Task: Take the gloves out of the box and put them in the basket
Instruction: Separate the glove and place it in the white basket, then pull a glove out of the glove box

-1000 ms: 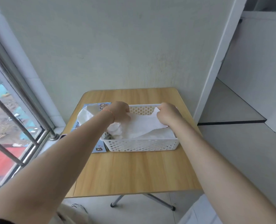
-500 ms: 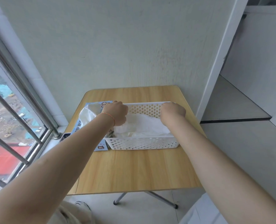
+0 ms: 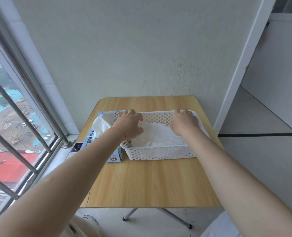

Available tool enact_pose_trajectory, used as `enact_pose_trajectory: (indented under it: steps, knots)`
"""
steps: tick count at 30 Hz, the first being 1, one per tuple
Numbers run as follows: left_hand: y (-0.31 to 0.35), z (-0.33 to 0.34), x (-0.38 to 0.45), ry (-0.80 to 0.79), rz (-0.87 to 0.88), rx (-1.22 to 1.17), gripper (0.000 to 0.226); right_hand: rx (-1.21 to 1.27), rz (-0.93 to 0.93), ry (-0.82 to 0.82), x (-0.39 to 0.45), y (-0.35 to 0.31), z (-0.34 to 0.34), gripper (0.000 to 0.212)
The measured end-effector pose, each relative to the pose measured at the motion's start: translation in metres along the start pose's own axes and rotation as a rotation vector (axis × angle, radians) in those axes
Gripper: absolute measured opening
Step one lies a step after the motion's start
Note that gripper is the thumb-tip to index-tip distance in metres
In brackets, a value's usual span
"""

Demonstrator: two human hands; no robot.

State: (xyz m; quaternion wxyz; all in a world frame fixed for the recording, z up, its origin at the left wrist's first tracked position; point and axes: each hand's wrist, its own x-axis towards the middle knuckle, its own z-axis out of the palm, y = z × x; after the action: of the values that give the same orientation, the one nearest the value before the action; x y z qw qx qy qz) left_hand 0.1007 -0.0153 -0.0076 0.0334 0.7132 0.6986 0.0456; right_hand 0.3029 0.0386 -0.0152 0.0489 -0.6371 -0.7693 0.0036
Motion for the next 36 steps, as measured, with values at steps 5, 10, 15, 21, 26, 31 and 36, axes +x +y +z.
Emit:
enact_pose_trajectory:
  steps: [5,10,15,21,26,31,36]
  knots:
    - [-0.012,-0.012,-0.007,0.178,0.004,-0.059,0.035,0.045,-0.092,0.087,0.001,-0.025,-0.014,0.025]
    - [-0.055,-0.036,-0.029,0.556,-0.157,-0.187,0.015,0.381,-0.304,0.132,-0.004,-0.091,-0.034,0.014]
    - [-0.104,-0.041,-0.050,0.391,-0.374,-0.296,0.024,0.613,-0.421,-0.045,-0.016,-0.157,-0.033,0.016]
    - [-0.120,-0.038,-0.060,0.360,-0.373,-0.399,0.009,0.536,-0.395,-0.094,-0.018,-0.176,-0.023,0.009]
    - [-0.124,-0.042,-0.059,0.464,-0.372,-0.456,0.020,0.630,-0.386,-0.054,-0.017,-0.179,-0.034,0.030]
    - [-0.124,-0.049,-0.059,0.495,-0.366,-0.466,0.020,0.563,-0.444,-0.238,-0.029,-0.183,-0.041,0.032]
    - [-0.132,-0.044,-0.063,0.480,-0.399,-0.473,0.016,0.599,-0.361,-0.114,-0.022,-0.172,-0.043,0.015]
